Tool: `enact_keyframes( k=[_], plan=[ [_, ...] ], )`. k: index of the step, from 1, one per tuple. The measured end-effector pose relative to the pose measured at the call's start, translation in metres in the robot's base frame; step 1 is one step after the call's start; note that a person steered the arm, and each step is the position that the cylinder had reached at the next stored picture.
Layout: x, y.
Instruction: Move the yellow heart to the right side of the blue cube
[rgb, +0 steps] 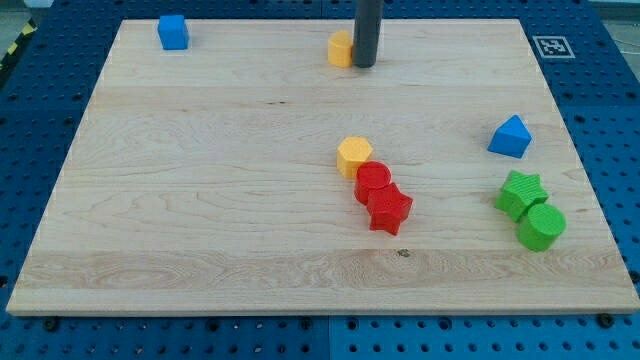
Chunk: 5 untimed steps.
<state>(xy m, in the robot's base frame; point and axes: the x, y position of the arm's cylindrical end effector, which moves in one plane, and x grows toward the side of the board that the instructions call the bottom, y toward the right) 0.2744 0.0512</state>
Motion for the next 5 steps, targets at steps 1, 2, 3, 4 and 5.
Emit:
enact_keyframes(
  k=[1,2,3,4,5],
  plan=[
    [-0.002,-0.002],
    [0.008,-0.004],
    [0.016,-0.005],
    [-0.002,-0.028],
    [-0.022,-0.045]
  ],
)
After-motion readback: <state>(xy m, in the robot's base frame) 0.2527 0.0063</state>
